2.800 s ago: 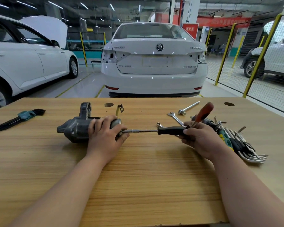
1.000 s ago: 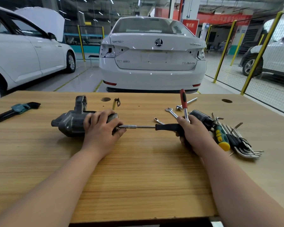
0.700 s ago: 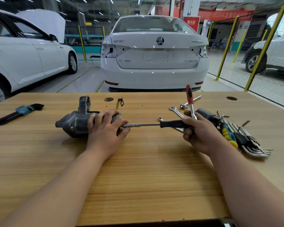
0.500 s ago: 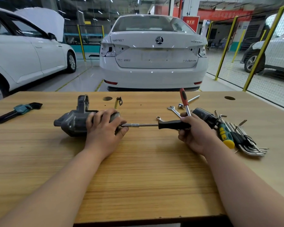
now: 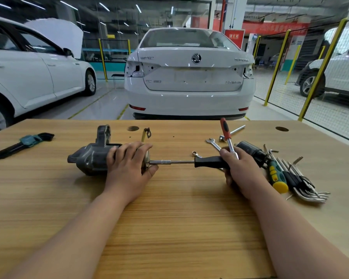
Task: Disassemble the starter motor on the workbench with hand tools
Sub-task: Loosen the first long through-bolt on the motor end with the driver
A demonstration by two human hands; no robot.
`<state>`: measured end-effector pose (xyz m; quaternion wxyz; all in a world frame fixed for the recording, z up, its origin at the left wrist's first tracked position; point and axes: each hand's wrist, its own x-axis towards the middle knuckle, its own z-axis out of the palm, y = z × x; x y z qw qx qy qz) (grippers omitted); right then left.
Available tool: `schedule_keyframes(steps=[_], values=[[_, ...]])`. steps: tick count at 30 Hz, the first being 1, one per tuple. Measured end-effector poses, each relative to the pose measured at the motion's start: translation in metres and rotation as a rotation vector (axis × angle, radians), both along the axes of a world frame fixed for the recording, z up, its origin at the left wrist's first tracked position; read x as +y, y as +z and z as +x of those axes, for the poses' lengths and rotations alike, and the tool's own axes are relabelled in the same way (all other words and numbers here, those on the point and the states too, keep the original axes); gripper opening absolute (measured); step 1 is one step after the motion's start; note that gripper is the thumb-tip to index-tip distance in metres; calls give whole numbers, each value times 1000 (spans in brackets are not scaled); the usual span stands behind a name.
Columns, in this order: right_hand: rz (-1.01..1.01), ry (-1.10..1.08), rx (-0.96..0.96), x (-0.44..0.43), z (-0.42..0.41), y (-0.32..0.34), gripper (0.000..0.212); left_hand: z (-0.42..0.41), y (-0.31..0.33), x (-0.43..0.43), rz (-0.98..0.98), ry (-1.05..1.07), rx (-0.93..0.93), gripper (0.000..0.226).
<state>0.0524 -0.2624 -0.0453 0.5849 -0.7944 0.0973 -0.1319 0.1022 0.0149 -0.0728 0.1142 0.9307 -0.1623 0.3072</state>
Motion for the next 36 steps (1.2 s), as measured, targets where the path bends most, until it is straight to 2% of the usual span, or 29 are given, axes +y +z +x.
schedule_keyframes(steps=[5, 9, 11, 15, 18, 20, 22, 26, 28, 32, 36], values=[[36, 11, -66, -1, 0, -2, 30, 1, -1, 1, 27, 9, 5, 60], [151, 52, -58, -4, 1, -2, 39, -1, 1, 0, 27, -4, 9, 61], [277, 95, -35, -5, 1, -2, 42, -3, 3, 0, 25, -14, 11, 61], [461, 142, 13, -4, 3, -1, 47, -5, 5, -1, 15, -14, 36, 52], [511, 164, 27, -4, 3, -1, 40, -4, 4, -1, 17, -19, 33, 44], [481, 142, 31, -4, 4, -1, 28, -4, 3, -1, 6, -28, 13, 34], [363, 80, 25, -1, 4, -1, 14, -4, 3, 0, -11, -40, 0, 24], [6, -20, 59, 2, 2, 0, 21, -3, 2, 0, -16, -45, -10, 18], [-105, -33, 74, 2, 1, 0, 25, -2, 2, -1, -17, -44, -14, 17], [-170, -43, 102, 2, -1, 3, 29, -2, 2, 0, -20, -52, -29, 16], [-67, -17, 150, -2, -2, 5, 36, -3, 3, 0, -20, -56, -28, 16]])
